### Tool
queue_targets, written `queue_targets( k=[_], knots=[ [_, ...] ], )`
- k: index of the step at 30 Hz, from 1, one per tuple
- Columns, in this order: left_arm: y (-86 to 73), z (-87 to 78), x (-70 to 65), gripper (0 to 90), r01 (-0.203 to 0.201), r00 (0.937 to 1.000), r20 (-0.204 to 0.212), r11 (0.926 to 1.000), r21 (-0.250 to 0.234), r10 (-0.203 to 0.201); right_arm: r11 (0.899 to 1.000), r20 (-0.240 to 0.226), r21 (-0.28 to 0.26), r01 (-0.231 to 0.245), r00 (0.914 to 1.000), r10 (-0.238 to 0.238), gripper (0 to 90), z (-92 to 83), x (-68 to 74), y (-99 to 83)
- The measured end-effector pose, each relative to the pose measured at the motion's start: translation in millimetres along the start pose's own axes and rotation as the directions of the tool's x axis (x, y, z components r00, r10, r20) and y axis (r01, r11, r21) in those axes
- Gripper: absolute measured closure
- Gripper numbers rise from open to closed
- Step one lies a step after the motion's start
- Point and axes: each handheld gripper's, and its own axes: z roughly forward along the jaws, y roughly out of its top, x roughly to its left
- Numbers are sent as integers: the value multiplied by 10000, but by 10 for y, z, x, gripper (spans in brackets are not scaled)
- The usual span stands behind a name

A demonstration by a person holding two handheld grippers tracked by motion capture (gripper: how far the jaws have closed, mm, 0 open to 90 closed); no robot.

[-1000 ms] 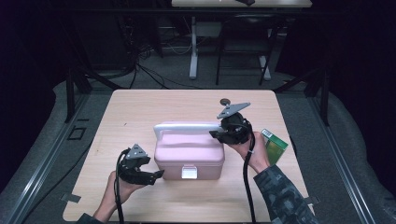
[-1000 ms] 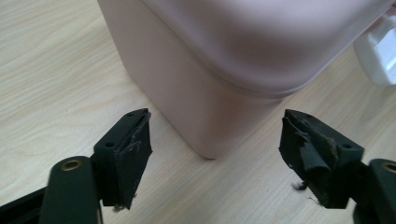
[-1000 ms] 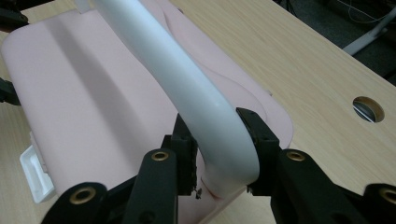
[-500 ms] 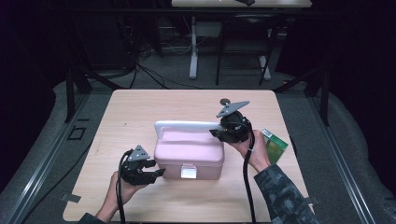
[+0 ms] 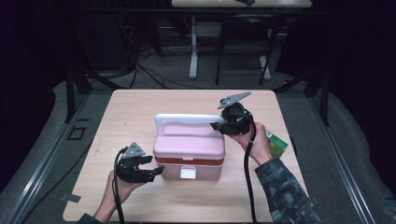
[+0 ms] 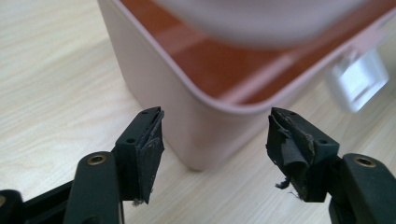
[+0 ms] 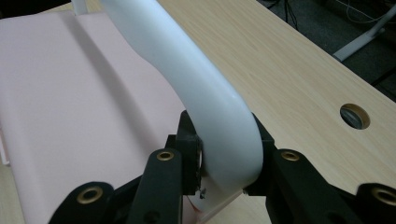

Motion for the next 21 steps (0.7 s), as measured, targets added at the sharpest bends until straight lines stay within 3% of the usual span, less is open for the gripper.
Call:
queue_targets(
  k=[6, 12, 14, 21],
  knots=[
    [115, -89, -40, 359, 173, 9996, 245, 9986, -490, -161, 9999, -63, 0, -122, 9999, 122, 729, 3, -29, 22],
    [197, -111, -24, 421, 366, 9992, -123, 9971, -669, -375, 9995, -214, -9, -308, 9993, 308, 728, -2, -80, 51],
    [233, -101, 24, 433, 666, 9972, -309, 9961, -573, -685, 9994, -234, -25, -338, 9992, 337, 727, -1, -94, 61],
    [222, 4, 45, 551, 882, 9949, -480, 9959, -213, -891, 9992, -205, 14, -409, 9990, 409, 725, 22, -122, 77]
  ],
)
